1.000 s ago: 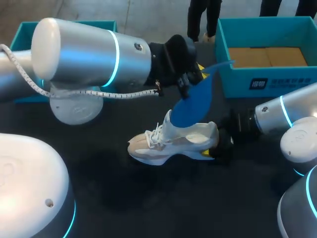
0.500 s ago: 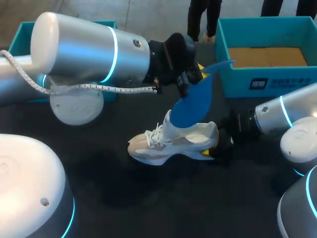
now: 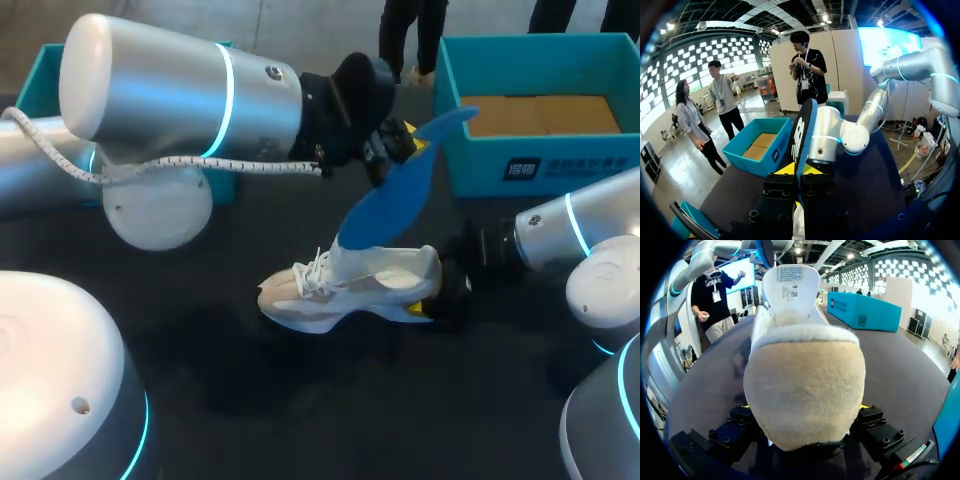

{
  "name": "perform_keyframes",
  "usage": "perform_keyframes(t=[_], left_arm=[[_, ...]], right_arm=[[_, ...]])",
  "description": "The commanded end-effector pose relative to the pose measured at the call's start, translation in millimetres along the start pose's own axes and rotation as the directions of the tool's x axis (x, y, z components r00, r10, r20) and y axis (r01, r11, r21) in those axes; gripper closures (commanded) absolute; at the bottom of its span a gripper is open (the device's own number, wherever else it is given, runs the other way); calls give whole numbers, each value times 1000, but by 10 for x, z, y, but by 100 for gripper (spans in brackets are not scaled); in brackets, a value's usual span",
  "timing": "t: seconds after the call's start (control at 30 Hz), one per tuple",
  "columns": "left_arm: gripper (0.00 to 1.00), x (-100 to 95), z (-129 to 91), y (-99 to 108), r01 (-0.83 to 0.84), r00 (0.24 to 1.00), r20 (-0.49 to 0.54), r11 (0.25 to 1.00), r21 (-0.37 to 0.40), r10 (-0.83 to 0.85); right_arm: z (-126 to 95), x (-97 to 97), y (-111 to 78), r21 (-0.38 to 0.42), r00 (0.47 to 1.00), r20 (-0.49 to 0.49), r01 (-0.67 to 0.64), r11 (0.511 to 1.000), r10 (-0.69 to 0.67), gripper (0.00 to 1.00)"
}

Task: Take the shoe out of the shoebox, open the shoe tongue, remove and reinsert the insole, then place the shoe into the shoebox

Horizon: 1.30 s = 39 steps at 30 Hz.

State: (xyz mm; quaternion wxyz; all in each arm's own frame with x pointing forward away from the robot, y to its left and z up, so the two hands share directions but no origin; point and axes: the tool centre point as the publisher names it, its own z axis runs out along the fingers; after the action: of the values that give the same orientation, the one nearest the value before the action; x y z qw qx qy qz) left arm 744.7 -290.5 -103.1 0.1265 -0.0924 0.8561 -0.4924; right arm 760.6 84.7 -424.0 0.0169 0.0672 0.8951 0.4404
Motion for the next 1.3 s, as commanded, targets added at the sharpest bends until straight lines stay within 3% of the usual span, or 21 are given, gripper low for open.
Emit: perform_keyframes(t=[0.03, 0.67, 1.0, 1.3], left_arm=[[100, 1, -9, -120, 49, 999, -24, 999, 18, -49], [100, 177, -436, -752, 346, 919, -258, 923, 171, -297], [100, 285, -637, -901, 453, 849, -394, 869, 198, -352], [100, 404, -986, -1056, 543, 776, -502, 810, 222, -382]], right_arm=[[26, 4, -5, 2, 1000, 1, -1, 1000, 1, 100], [26, 4, -5, 2, 1000, 1, -1, 1000, 1, 100], [26, 4, -5, 2, 1000, 1, -1, 1000, 1, 100], [26, 4, -5, 2, 1000, 1, -1, 1000, 1, 100]])
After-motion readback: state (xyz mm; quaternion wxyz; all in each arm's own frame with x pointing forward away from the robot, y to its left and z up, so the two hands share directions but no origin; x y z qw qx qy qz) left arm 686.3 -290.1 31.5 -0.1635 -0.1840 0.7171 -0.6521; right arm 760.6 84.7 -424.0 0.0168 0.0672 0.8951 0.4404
